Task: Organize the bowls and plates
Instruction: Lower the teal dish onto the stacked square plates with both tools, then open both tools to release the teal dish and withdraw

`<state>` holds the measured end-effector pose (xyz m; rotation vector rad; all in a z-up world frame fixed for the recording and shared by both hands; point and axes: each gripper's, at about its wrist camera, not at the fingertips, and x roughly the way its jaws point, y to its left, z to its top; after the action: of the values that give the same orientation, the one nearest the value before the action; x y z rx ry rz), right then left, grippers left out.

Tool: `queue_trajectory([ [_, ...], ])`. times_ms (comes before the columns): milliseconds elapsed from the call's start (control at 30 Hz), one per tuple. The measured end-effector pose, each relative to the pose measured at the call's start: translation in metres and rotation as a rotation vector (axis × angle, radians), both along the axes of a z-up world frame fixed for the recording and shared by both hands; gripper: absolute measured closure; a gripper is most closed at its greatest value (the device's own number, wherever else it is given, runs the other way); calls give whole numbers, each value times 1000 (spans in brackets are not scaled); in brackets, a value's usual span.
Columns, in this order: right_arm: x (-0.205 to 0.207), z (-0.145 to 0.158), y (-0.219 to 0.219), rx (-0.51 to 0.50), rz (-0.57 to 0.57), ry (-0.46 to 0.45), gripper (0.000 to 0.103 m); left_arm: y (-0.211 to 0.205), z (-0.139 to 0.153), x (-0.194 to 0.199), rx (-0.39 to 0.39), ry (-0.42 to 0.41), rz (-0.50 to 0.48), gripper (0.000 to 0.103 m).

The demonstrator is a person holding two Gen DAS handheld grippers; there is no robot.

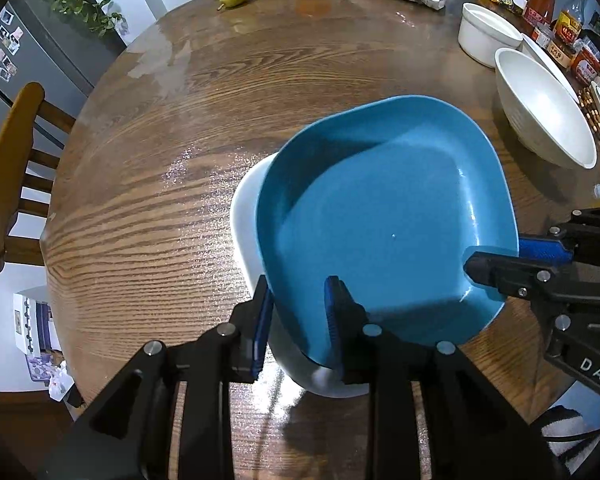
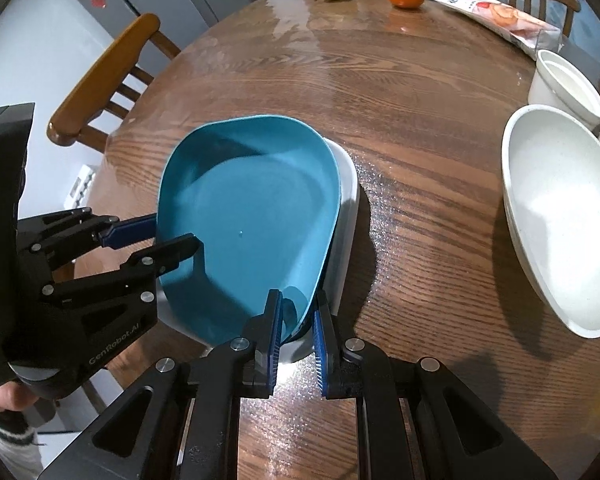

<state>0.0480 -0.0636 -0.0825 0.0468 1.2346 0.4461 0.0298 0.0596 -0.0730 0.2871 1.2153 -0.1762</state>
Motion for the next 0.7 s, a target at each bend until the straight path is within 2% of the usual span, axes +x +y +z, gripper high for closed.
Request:
queue_trajectory([
  [267, -1, 2, -1, -3, -3, -6, 89, 0, 2, -2, 13, -16, 4, 78],
  [333, -1, 3, -2, -4, -4, -12, 89, -1, 3, -2, 30, -26, 9, 72],
  [400, -2, 4, -2, -3, -5, -13, 89, 1, 4, -1, 43, -37, 17, 56],
  [700, -3, 7, -4, -27, -6, -32, 89, 9, 6, -1, 41, -42, 49, 58],
])
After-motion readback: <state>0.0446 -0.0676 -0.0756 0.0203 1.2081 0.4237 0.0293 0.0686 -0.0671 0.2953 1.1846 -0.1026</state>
